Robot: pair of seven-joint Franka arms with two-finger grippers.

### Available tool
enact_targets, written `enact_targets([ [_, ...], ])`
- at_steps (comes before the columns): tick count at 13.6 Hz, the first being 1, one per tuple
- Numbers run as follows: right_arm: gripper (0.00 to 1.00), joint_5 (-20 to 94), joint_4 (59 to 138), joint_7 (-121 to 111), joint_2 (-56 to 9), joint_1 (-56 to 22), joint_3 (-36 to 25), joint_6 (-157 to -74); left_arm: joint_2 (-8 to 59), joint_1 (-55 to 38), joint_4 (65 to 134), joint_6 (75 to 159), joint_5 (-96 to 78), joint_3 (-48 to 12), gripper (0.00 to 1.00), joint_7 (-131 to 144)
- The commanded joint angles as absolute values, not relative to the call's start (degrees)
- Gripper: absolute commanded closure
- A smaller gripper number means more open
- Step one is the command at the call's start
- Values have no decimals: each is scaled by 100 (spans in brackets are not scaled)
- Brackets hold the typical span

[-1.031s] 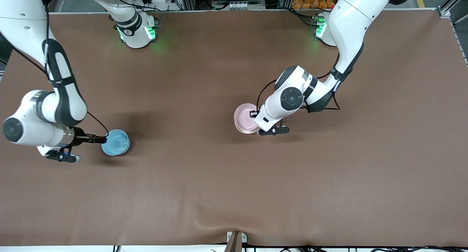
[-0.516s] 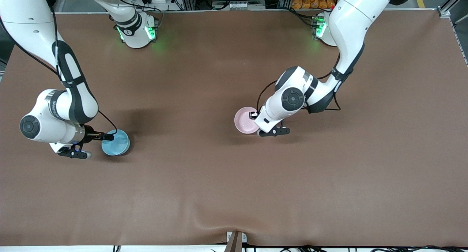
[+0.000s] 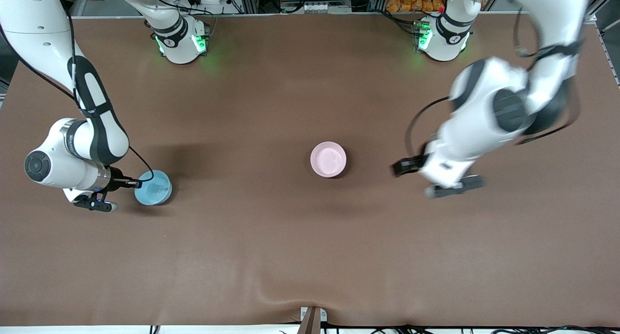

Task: Stack pink and blue bowls on white bowl
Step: 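Open and lift the left gripper while the right gripper grasps the blue bowl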

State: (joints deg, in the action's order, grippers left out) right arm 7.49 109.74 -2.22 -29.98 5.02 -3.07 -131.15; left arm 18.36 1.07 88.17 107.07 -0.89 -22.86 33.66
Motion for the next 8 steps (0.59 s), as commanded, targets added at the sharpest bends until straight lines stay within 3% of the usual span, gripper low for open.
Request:
enact_targets([
  [1,100,817,11048,-211,-2910,527,-273,-13157,1688,342,8272,9943,26,-2312,0,3051],
  [8,100,887,11030,-185,-2076,405,-255,-12333,722,1520,8209,9308,26,-2312,0,1864],
])
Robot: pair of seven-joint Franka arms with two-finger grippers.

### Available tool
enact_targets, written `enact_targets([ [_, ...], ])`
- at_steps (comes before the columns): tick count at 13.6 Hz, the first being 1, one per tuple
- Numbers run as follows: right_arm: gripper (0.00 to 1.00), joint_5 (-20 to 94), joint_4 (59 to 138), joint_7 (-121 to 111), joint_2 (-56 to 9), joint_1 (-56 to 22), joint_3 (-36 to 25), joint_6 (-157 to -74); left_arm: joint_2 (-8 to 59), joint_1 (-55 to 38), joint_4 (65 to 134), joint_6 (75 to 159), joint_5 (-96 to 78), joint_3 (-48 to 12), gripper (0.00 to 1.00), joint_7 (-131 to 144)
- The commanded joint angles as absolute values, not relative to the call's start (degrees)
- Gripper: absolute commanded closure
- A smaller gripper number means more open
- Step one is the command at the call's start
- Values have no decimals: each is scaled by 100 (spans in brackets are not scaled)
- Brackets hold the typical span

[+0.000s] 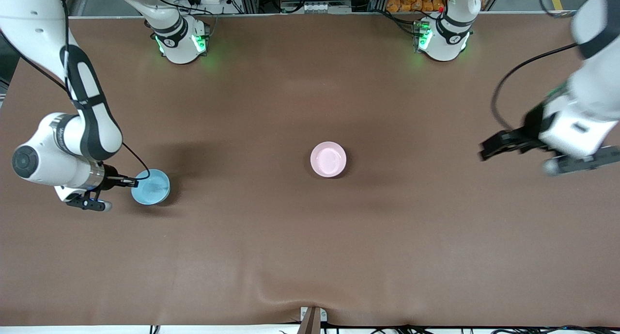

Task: Stack pink and blue bowls on white bowl
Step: 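Open and lift the left gripper while the right gripper grasps the blue bowl, then carry the blue bowl with the right gripper over the stacked bowls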

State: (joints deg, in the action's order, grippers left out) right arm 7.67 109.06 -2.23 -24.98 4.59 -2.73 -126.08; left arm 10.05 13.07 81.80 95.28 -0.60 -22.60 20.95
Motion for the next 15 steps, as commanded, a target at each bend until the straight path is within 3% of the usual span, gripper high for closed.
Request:
enact_targets([
  [1,100,1044,11030,-185,-1952,326,-246,-12157,616,1529,8218,9255,52,-2303,0,1828],
  [5,100,1827,11030,-176,-1530,36,-246,-11550,370,1775,8244,9071,211,-2294,0,1206],
  [12,100,2136,10759,1710,-1423,-1264,-246,-11549,36,1706,8323,8657,211,-2303,0,1055],
  [15,100,2381,10530,2878,-1511,-1844,-255,-11584,-79,979,8489,8666,194,-1621,0,1055],
])
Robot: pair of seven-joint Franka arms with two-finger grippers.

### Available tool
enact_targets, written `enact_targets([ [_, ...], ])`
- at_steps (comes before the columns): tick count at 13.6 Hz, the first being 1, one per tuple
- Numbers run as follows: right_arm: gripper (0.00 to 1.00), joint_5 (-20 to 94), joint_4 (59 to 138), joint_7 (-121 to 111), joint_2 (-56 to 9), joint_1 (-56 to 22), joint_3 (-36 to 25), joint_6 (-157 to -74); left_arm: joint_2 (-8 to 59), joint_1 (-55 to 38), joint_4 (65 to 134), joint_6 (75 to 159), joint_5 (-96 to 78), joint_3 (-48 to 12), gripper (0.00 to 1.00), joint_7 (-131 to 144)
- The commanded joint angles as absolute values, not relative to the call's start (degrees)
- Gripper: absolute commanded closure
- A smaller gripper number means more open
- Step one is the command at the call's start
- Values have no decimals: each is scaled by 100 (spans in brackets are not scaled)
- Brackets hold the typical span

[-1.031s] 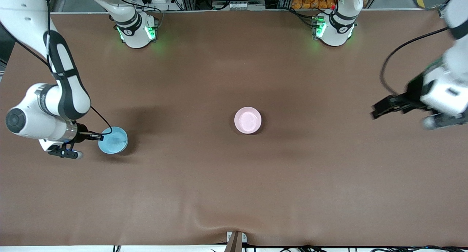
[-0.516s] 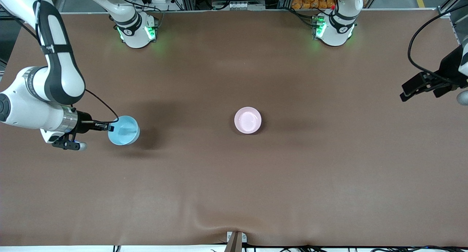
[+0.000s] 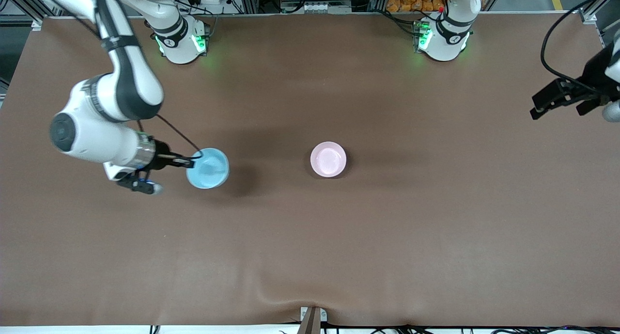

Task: Stack pink and blue bowls on white bowl
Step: 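Carry the blue bowl with the right gripper over the stacked bowls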

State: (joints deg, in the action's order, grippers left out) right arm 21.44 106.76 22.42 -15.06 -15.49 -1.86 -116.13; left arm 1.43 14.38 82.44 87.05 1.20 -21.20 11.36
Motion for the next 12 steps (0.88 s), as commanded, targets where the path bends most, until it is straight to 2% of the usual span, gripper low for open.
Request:
enact_targets([
  [1,100,2478,10416,3300,-1634,-2028,-255,-11610,-123,601,8525,8640,124,-1165,0,1046],
  [6,100,2654,9967,4822,-2258,-2995,-255,-12303,-378,-438,8718,8455,88,-221,0,1037],
  [12,100,2646,9660,6099,-2882,-3866,-255,-13156,-483,-396,8832,8455,62,-360,0,1081],
])
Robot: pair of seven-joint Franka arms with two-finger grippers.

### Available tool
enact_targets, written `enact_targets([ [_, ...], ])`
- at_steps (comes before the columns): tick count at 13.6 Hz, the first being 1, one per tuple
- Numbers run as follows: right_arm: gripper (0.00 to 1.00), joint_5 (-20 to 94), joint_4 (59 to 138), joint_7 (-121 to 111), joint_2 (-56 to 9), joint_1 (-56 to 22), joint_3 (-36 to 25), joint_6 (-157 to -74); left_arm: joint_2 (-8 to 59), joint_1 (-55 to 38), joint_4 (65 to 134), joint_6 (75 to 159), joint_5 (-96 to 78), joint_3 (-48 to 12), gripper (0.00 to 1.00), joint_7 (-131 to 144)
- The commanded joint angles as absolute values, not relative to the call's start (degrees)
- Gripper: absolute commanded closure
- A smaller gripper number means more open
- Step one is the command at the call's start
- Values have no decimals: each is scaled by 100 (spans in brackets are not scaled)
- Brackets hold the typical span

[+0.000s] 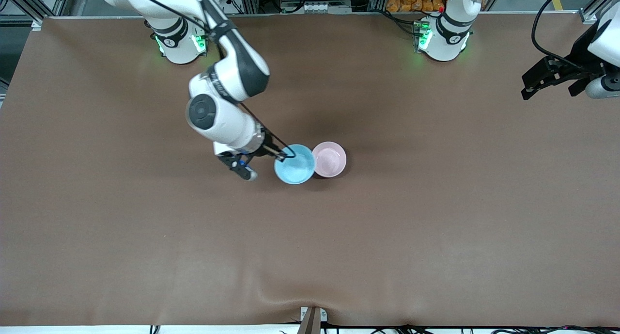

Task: Stack pink and blue bowls on white bowl
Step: 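Carry the blue bowl with the right gripper over the stacked bowls, then lower the blue bowl into the pink bowl and open the right gripper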

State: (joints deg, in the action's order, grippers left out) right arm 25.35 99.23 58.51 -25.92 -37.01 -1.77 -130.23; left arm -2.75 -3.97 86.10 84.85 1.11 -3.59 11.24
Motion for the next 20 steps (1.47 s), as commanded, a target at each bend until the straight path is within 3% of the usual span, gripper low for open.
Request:
enact_targets([
  [1,100,2646,9537,6187,-3005,-3954,-255,-13236,-509,-369,8877,8472,44,-404,0,1081],
  [6,100,2593,8745,6574,-3770,-4402,-264,-13236,-562,-35,8894,8481,-106,-633,0,1081],
  [20,100,2566,9132,7014,-3700,-4535,-272,-13105,-396,53,9000,8798,-97,-633,0,1037],
])
